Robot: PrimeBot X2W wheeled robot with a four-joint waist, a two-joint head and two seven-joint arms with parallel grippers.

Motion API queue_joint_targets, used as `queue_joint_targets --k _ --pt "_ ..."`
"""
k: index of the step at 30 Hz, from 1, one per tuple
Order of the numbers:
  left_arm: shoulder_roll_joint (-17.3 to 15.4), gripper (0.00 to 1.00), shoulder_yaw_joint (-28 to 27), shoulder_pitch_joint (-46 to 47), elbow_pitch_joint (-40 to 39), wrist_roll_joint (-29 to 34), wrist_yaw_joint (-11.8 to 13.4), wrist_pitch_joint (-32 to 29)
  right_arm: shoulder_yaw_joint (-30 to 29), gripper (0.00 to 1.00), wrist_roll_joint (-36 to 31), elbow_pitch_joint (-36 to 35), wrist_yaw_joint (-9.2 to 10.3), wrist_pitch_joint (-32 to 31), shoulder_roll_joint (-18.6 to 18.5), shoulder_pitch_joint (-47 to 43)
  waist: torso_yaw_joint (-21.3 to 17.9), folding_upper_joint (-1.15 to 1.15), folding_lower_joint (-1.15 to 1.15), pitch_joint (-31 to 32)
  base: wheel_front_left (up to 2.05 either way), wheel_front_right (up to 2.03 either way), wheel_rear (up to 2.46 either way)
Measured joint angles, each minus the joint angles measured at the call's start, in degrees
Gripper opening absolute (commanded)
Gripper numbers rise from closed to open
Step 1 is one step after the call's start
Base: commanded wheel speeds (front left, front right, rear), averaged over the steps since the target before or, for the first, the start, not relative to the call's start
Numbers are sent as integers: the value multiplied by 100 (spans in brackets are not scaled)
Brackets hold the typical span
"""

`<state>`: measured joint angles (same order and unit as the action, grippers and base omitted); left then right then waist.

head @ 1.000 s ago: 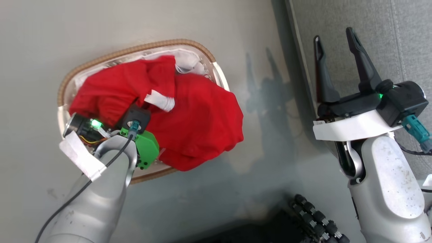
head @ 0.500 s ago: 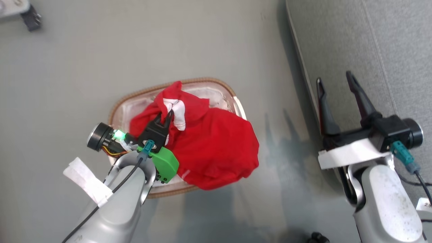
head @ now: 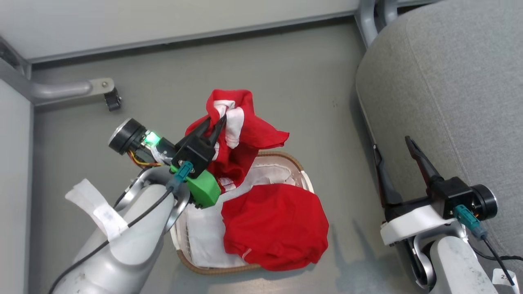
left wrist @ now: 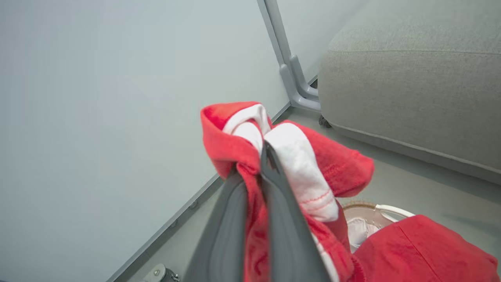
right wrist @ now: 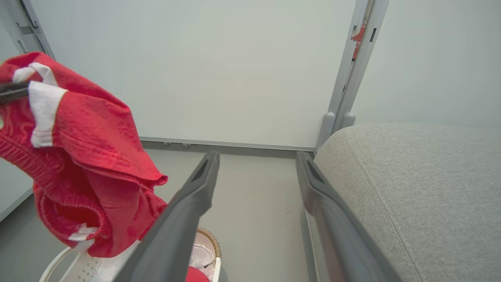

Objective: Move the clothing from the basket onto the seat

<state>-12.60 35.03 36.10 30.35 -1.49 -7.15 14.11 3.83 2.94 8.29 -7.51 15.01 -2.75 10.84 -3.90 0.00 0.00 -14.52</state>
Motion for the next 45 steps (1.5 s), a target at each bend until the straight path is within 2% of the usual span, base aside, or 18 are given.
queue_joint_targets --k 8,18,23,27,32,38,45 --pt "-323 0 738 659 -789 -594 -23 -477 281 100 -63 136 0 0 -1 -90 122 0 0 738 0 0 0" --pt "-592 0 846 1301 -1499 -1159 -23 -903 765 100 -89 345 0 0 -2 56 144 0 0 1243 0 0 0" --pt "-537 0 846 1386 -1579 -1269 -23 -1047 1710 100 488 442 0 0 -1 333 110 0 0 1339 0 0 0" --pt "-408 0 907 1390 -1635 -1315 -9 -1111 2221 100 788 504 0 0 2 667 132 0 0 1375 0 0 0" --pt "-232 0 973 1413 -1694 -1379 7 -1179 2382 100 802 848 0 4 1 1087 245 0 0 1391 0 0 0" --pt "-92 0 1038 1460 -1762 -1464 18 -1202 2109 100 725 1574 0 8 -12 1429 396 0 0 1398 0 0 0" --pt "65 0 1141 1449 -1925 -1563 59 -1256 2462 100 1054 2440 -1 7 -1 1731 500 0 0 1404 0 0 0"
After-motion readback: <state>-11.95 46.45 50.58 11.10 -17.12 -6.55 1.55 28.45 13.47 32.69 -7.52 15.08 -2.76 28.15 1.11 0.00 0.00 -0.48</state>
